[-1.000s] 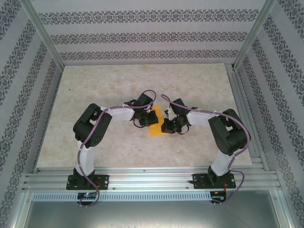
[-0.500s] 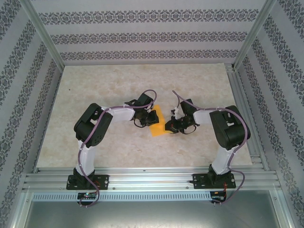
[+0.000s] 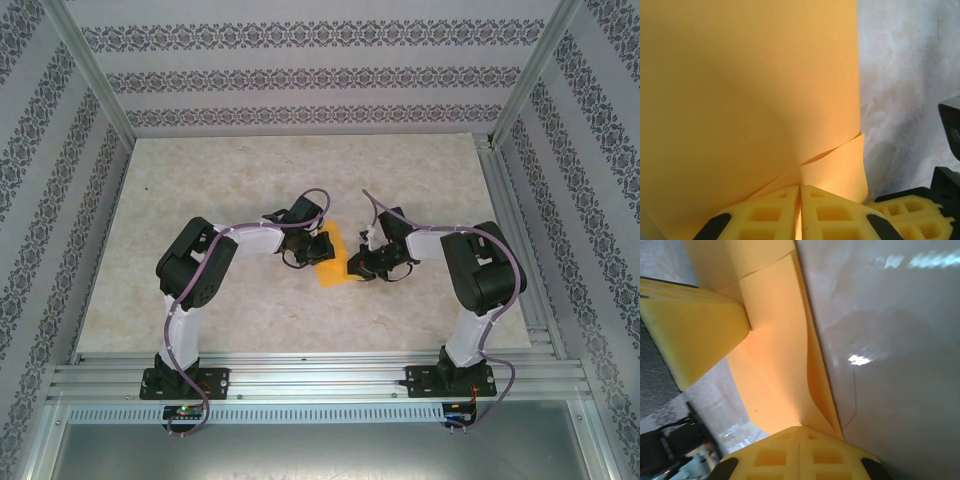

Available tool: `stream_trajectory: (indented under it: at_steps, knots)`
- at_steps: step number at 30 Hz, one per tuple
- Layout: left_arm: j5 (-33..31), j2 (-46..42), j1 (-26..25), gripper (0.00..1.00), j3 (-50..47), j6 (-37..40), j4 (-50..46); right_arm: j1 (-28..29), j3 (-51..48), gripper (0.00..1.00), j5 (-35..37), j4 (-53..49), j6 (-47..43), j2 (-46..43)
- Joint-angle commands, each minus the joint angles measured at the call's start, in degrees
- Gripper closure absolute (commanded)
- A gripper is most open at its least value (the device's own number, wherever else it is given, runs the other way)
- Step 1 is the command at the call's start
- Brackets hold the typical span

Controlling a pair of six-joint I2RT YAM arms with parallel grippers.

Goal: Fold a paper plane with a square sheet of paper (pick it up from the middle)
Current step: Fold the triangle a second time at the center of the table.

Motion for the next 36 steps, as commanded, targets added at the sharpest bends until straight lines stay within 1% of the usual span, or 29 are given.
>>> stream_trajectory:
  at_steps: [1,6,12,17,20,26,30,32,34,36]
  knots:
    - [-3.6,3.9,-0.4,0.87,-0.1,1.5,-3.5,0.8,-1.0,0.97,12.1,-3.7,-0.1,-3.7]
    - [-3.7,3.4,-0.4,0.87,-0.3,1.6,-3.6,1.1,-1.0,0.97,12.3,1.2,3.3,-8.0]
    - [-3.6,3.2,-0.4,0.87,0.1,1.9,-3.9,3.0,-0.2,0.96,7.7,4.2,5.0,-6.2]
    - [-3.6,3.0,-0.4,0.87,0.2,2.0,-4.0,3.9,-0.6,0.96,10.2,2.1,3.8,-3.5]
    - [-3.6,2.8,-0.4,0.87,0.0,2.0,-3.9,3.7,-1.0,0.97,16.0,-0.3,2.6,-2.2]
    - [-3.3,0.7,-0.4,0.83,-0.2,2.6,-2.9,3.7,-1.8,0.97,15.2,-0.5,2.2,0.7]
    - [-2.2,-2.4,-0.5,0.75,-0.5,2.6,-0.4,3.5,-1.9,0.98,15.3,-0.9,2.5,0.9]
    - [-1.1,-3.8,-0.4,0.73,-0.8,2.0,1.0,3.4,-1.9,0.99,15.3,-1.0,2.8,0.9]
    - [0.3,-4.9,-0.5,0.73,-1.8,0.5,3.1,3.4,-1.7,0.99,15.1,-1.3,2.9,0.9]
    - [1.5,-5.7,-0.7,0.76,-3.5,-1.5,5.5,3.4,-1.8,0.99,15.2,-1.0,3.1,0.7]
